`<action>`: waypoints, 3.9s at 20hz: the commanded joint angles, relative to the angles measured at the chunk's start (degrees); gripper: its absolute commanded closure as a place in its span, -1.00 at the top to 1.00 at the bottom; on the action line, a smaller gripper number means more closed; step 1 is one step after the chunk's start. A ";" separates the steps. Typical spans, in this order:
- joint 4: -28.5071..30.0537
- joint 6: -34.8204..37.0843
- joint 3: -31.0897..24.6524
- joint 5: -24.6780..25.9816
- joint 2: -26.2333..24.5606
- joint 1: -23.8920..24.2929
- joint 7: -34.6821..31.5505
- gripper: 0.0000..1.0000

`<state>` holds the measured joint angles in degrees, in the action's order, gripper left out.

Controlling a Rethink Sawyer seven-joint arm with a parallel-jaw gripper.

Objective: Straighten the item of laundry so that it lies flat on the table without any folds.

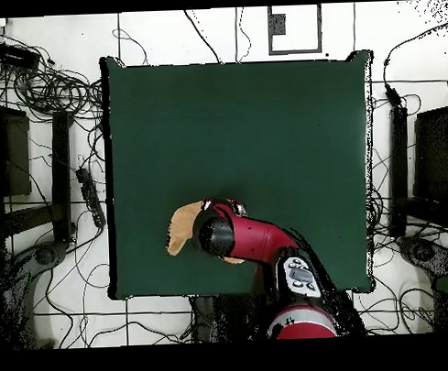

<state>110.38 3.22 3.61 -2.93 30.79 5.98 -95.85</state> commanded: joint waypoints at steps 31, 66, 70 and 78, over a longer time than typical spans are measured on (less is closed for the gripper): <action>10.96 -5.92 -5.92 -6.98 -1.85 -5.23 -18.03 1.00; 7.59 -10.10 -3.85 -9.17 -8.70 -9.26 -16.09 -1.00; 7.03 -12.06 -4.23 -8.93 -8.95 -9.71 -15.92 -1.00; 7.14 -12.07 -3.90 -10.45 -5.60 -11.98 -16.73 -1.00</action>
<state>118.19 -7.01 5.96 -8.27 26.14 -2.19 -95.85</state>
